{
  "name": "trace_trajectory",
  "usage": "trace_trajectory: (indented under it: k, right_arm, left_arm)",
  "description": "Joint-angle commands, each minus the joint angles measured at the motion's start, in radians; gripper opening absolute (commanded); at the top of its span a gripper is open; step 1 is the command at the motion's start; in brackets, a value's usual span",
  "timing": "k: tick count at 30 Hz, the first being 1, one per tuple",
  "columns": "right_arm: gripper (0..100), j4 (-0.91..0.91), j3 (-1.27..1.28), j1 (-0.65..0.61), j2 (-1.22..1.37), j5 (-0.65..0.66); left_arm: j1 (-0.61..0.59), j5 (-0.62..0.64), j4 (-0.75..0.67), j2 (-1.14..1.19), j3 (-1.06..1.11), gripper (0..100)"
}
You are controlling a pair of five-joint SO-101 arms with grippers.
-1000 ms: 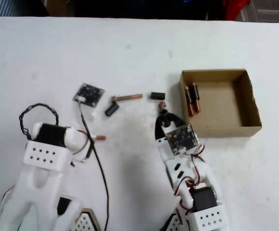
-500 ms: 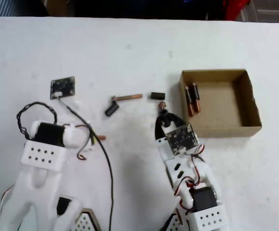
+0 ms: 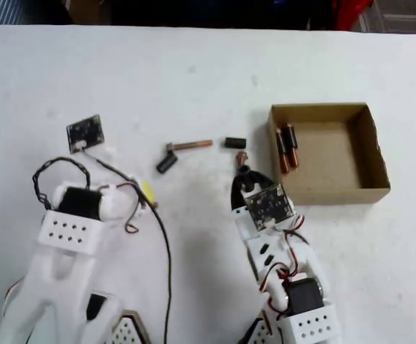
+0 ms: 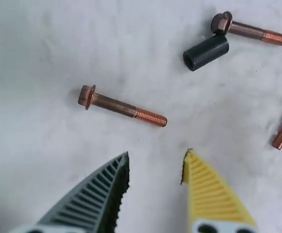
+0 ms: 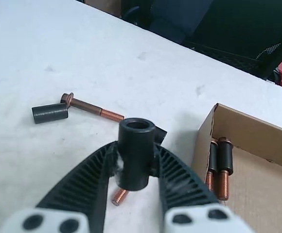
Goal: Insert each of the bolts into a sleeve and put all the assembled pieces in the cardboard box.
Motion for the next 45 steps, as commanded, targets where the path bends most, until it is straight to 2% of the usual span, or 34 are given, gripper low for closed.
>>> trace_trajectory:
  k: [1,5,11,20,34,45]
  right_arm:
    - [1.6,0.002,0.008,0.010,-0.010,-0.005]
    - [1.6,0.002,0.008,0.010,-0.010,-0.005]
    - [1.6,0.002,0.008,0.010,-0.010,-0.005]
    - [1.6,0.002,0.008,0.010,-0.010,-0.005]
    - [1.6,0.002,0.008,0.010,-0.010,-0.005]
    - [1.6,0.002,0.008,0.010,-0.010,-0.005]
  left_arm:
    - [0.005,0.075,-0.041,-0.025,-0.008,20]
    - [-0.010,0.098,-0.044,-0.025,-0.002,20]
    - [-0.127,0.100,-0.072,-0.025,0.023,20]
    - [-0.124,0.196,-0.138,-0.025,0.091,20]
    - [-0.127,0.233,-0.328,-0.025,0.244,20]
    - [-0.128,0.276,-0.344,-0.025,0.249,20]
